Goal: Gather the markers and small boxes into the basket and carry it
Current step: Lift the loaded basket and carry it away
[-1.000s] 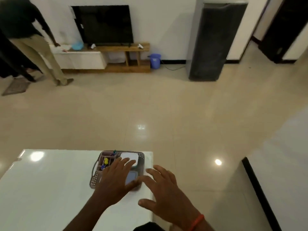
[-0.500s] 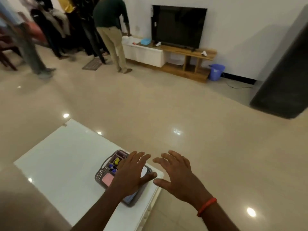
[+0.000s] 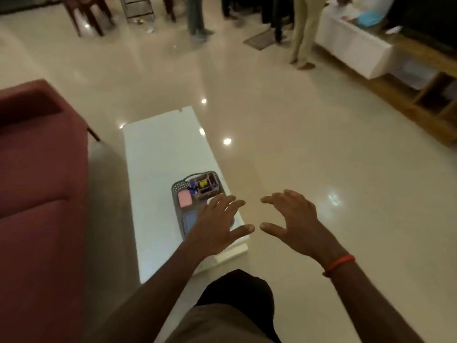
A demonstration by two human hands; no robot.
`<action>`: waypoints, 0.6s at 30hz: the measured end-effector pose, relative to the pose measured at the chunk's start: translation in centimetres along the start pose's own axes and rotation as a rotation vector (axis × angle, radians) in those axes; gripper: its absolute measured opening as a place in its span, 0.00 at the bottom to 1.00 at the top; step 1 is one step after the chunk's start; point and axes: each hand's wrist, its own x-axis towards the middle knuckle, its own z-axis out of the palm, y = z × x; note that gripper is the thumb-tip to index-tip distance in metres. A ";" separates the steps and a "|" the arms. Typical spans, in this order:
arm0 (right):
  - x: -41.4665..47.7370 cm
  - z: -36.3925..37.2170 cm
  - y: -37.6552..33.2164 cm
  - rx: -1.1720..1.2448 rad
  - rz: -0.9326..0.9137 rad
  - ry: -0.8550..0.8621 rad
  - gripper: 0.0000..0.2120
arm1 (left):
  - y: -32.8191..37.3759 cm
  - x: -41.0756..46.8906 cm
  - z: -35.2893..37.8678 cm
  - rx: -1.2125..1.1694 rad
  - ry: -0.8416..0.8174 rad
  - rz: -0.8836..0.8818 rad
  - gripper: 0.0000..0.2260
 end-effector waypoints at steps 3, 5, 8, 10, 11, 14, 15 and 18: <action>1.8 -1.7 1.9 0.010 -0.066 -0.048 0.27 | 1.2 0.1 1.7 -0.068 0.004 -0.104 0.35; 3.7 -2.7 3.4 -0.009 -0.122 -0.081 0.27 | 1.8 1.0 2.8 -0.100 0.022 -0.175 0.36; 7.5 -4.2 6.1 -0.032 -0.192 -0.122 0.27 | 2.6 3.9 3.9 -0.128 0.039 -0.270 0.36; 10.2 -5.3 7.8 -0.037 -0.223 -0.146 0.27 | 2.9 6.3 4.2 -0.130 0.037 -0.321 0.36; 11.6 -5.8 8.6 -0.046 -0.245 -0.176 0.28 | 2.9 7.6 4.2 -0.134 0.052 -0.350 0.37; 15.3 -7.3 10.2 -0.110 -0.324 -0.261 0.28 | 2.3 10.9 3.5 -0.152 0.145 -0.422 0.39; 16.8 -7.9 10.7 -0.136 -0.352 -0.273 0.29 | 1.9 12.2 3.2 -0.144 0.172 -0.440 0.39; 21.9 -9.8 11.4 -0.148 -0.405 -0.292 0.29 | 1.4 15.4 1.9 -0.137 0.251 -0.495 0.40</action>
